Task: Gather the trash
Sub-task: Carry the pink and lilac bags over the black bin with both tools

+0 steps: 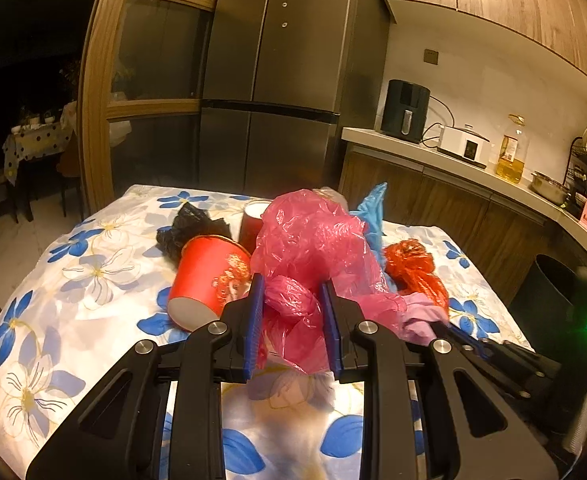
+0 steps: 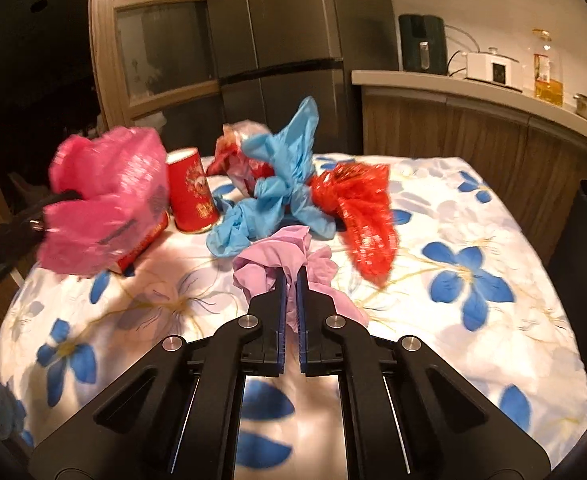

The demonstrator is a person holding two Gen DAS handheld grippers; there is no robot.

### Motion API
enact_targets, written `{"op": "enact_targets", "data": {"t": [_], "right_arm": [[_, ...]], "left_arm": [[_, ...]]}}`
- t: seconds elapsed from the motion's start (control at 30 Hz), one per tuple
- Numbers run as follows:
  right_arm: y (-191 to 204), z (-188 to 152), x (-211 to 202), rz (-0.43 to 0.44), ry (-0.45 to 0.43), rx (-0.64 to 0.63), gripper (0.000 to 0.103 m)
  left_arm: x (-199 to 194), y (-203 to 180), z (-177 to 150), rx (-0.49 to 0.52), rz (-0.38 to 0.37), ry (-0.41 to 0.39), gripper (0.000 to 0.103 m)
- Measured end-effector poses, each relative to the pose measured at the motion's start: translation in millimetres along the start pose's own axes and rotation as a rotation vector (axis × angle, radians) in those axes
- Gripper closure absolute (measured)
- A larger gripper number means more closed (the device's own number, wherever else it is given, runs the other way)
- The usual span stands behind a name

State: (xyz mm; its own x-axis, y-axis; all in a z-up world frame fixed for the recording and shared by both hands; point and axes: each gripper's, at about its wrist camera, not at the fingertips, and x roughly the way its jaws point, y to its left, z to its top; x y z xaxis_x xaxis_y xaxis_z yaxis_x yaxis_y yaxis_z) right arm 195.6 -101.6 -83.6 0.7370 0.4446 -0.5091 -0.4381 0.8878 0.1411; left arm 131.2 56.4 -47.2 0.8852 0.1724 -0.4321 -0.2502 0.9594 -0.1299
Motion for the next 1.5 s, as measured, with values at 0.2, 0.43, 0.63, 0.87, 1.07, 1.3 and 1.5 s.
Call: {"op": "enact_targets", "data": {"t": [0.2,0.43,0.63,0.87,1.07,1.3,1.5], "right_arm": [[-12.8,3.6,-47.0,-0.012,-0.088,0.029,0.098],[-39.5,8.2,-96.2,-0.048,-0.182,0.064,0.098],[-68.6,8.5,-126.4,-0.098,-0.232,0.099,0.098],[-105.9,7.4,-152.6,-0.177,-0.280,0.140,0.098],[-138.2,6.9,-171.0,-0.254,-0.316,0.179,0.098],[-174.3,9.7,-189.8,-0.351,-0.357,0.201,0.098],[-208.0,15.3,-199.7,-0.430,-0.387,0.223,0.098]], "left_arm": [[-10.0,-20.5,-1.9,0.031,-0.038,-0.013,0.076],[-21.9,-58.8,-0.5,0.096,-0.082,-0.054,0.076],[-26.8,-96.8,1.8,0.140,-0.131,-0.077,0.076],[-27.9,-141.0,4.3,0.175,-0.200,-0.093,0.076],[-24.2,-186.1,5.6,0.209,-0.270,-0.100,0.076],[-16.7,-235.9,10.9,0.239,-0.340,-0.107,0.076],[-10.4,-274.6,15.0,0.254,-0.415,-0.117,0.076]]}}
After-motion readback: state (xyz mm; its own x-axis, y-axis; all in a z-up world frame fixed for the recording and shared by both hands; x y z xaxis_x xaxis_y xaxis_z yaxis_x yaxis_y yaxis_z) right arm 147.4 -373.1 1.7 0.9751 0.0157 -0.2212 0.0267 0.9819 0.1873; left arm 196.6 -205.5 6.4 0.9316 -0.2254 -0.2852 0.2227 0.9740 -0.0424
